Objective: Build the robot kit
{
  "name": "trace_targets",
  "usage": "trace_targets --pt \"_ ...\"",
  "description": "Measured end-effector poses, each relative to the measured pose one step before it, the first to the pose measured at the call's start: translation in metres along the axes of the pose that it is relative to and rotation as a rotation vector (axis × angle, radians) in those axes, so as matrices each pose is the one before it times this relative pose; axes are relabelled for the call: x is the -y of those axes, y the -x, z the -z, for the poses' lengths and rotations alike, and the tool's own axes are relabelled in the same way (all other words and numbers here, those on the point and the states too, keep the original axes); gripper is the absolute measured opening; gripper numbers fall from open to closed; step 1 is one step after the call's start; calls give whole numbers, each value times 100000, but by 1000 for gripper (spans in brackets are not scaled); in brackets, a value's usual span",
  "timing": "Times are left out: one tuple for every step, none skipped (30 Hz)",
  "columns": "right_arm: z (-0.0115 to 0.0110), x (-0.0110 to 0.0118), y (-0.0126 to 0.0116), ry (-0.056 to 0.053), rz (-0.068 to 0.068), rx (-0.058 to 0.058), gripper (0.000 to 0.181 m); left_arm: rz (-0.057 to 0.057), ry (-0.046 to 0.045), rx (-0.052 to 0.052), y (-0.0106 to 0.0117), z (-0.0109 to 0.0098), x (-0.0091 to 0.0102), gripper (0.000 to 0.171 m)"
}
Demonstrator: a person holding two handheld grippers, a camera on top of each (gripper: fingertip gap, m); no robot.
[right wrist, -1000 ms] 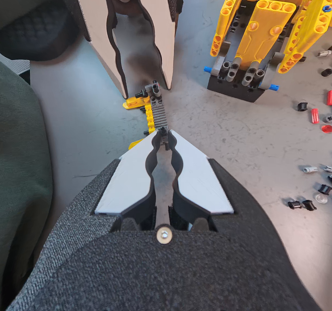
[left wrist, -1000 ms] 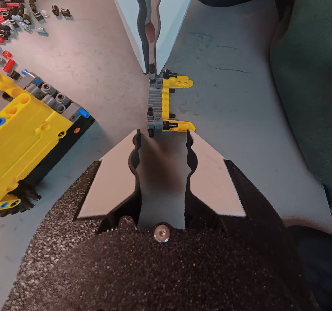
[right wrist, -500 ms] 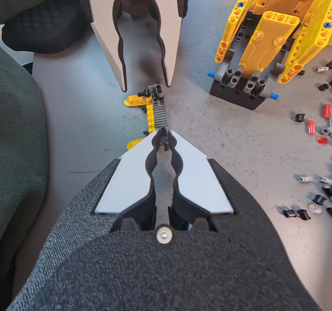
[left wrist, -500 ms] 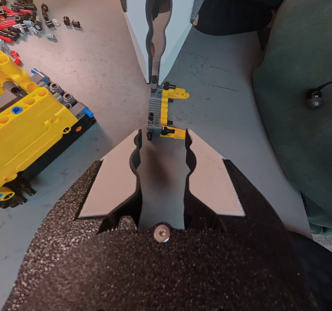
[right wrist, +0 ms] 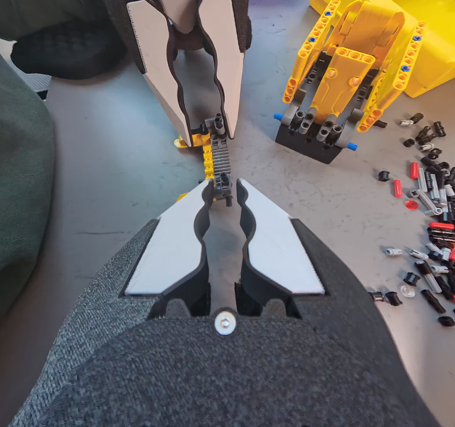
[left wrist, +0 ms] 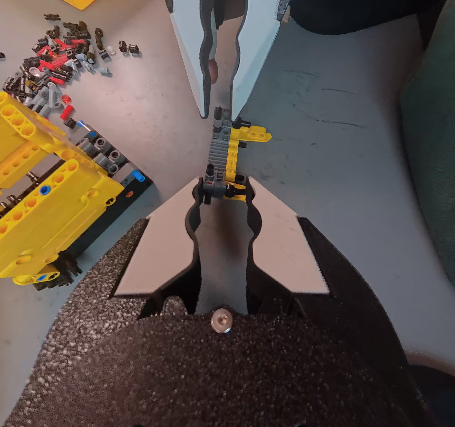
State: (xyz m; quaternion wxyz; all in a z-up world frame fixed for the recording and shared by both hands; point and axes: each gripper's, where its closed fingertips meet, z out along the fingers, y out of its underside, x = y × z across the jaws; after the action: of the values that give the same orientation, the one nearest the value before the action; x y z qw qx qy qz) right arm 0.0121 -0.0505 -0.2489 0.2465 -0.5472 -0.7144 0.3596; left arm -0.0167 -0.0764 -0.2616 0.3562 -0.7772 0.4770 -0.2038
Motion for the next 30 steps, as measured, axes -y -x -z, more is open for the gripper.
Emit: trace_targets --pt "124 35 45 -1053 -168 873 18 -1227 -523 1538 130 80 153 33" --pt "59 13 71 -699 478 530 18 -994 -748 1314 137 51 143 33" --pt "-13 -39 48 51 972 5 18 -565 -785 1035 120 63 120 33" --pt "-74 -73 -149 436 1409 -1363 17 -190 -749 100 -11 58 94 33" --pt "-112 -99 -97 677 1035 -1085 16 -403 -532 369 26 34 60 33" --pt "-87 -43 -28 267 619 -533 16 -842 -344 594 17 3 13 33" --pt "-40 -8 -15 21 750 -417 16 -1142 -277 786 19 -11 14 33" --pt "5 -21 -21 80 1043 -460 15 -880 -693 582 -10 12 94 33" --pt "54 37 -42 -124 1471 -614 15 -230 -1180 200 -14 67 183 33" --pt "101 113 -70 -624 1835 -899 15 252 -1640 96 26 133 276 33" --pt "124 181 -204 -1207 2188 -1730 15 451 -2889 796 160 221 470 33" --pt "179 254 -221 -2062 2633 -1720 15 757 -4019 756 192 341 643 28" --pt "218 398 -75 -3016 3382 -1196 15 1532 -4795 -87 119 413 769 26" --pt "262 568 -216 -3751 4096 -2551 15 2761 -4443 -1589 -12 406 725 29" --pt "242 480 -216 -2925 4686 -2753 15 3952 -3691 -2664 -114 354 576 37" --pt "190 280 -270 -1525 5010 -3080 15 4508 -3216 -2822 -103 317 480 45" --pt "123 181 -374 -872 5563 -4165 15 4212 -4216 -2052 15 366 618 48" --pt "103 249 -450 -1162 6709 -5179 15 3900 -5233 -2395 -38 401 768 49" --pt "88 270 -255 -911 7548 -4309 15 4599 -5243 -2769 -71 404 796 51" --pt "52 336 -347 -487 7803 -5219 15 5750 -4400 -2731 -2 339 679 53" --pt "26 422 -373 -466 8621 -5724 15 6203 -3329 -1750 170 267 506 55" --pt "-17 424 -211 -17 9550 -5039 15 5400 -2194 -1043 231 164 300 57" --pt "-26 535 -184 -506 9119 -5030 15 3508 -723 -137 236 19 46 58" --pt "-37 635 -58 -1247 7284 -3850 15 1168 868 1631 362 -122 -199 58" --pt "-22 695 -9 -1894 5068 -3016 14 -878 1932 2816 395 -256 -365 58" --pt "-4 696 -9 -2228 3767 -2461 14 -2106 2133 1666 82 -341 -370 57" --pt "-28 529 44 -1406 2823 -1401 14 -2684 1668 1200 -120 -385 -263 53" --pt "-9 434 -25 -1207 2216 -1586 14 -3523 1307 1123 -234 -387 -152 49" --pt "-28 208 14 -430 1962 -1221 14 -4424 1623 1058 -305 -331 -134 42" --pt "-9 65 25 -60 1387 -1007 14 -5537 1041 2336 -176 -213 20 34"
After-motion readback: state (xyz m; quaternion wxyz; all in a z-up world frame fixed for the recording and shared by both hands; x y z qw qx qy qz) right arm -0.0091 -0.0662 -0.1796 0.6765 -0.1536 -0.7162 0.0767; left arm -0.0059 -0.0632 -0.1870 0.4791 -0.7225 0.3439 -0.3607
